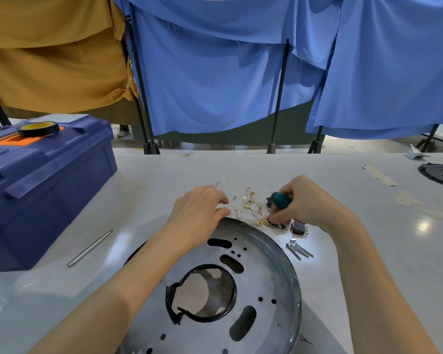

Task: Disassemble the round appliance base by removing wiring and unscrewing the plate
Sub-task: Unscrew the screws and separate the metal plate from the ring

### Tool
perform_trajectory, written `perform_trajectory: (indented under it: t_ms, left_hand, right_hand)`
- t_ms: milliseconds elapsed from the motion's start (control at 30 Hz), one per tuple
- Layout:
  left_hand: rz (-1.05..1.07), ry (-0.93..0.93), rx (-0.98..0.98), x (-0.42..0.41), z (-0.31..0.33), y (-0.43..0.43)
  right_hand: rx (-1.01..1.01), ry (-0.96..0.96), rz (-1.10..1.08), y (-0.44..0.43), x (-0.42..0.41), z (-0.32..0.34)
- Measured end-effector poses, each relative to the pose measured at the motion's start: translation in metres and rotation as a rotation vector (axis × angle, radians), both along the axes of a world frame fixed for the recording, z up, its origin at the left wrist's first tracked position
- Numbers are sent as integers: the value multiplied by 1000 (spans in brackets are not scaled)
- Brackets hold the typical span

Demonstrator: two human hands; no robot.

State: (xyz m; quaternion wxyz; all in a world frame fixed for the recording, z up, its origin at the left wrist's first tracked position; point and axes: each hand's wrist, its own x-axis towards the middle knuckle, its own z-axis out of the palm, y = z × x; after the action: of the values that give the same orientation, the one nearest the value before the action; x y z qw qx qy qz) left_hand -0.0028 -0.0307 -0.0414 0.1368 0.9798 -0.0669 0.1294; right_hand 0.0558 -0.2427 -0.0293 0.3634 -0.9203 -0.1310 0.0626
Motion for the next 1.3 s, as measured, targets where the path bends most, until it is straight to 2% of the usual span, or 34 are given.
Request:
perform_trajectory:
  t_ms: [133, 333, 400, 533, 667, 800, 900, 1000, 1167, 1300]
  left_hand:
    - [25, 256, -2, -1, -11, 12]
    - [43, 230, 47, 6, -13, 17]
    - [44, 203, 77, 9, -12, 17]
    - [51, 103, 52, 14, -10, 22]
    - [70, 7, 5, 20, 4, 31]
    - [176, -41, -129, 26, 19, 50]
    - [327, -63, -274, 27, 25, 67]
    - [506, -66, -467, 27, 20, 83]
    - [725, 5, -1339, 29, -5, 105]
    - [854, -39, -1616, 33, -36, 124]
  right_hand:
    - [-246, 217, 55, 3, 1, -20]
    - [-374, 272, 35, 8, 3, -32]
    - [-341, 249, 11, 8, 3, -30]
    - [-146, 183, -2, 8, 4, -19]
    - [-125, 138, -21, 10, 3, -15]
    - [-79, 106, -62, 8, 6, -18]
    - [22, 136, -50, 7, 10, -18]
    - [-10, 137, -14, 5, 5, -17]
    - [-27, 154, -22, 9, 1, -15]
    - [-38, 154, -9, 10, 1, -15]
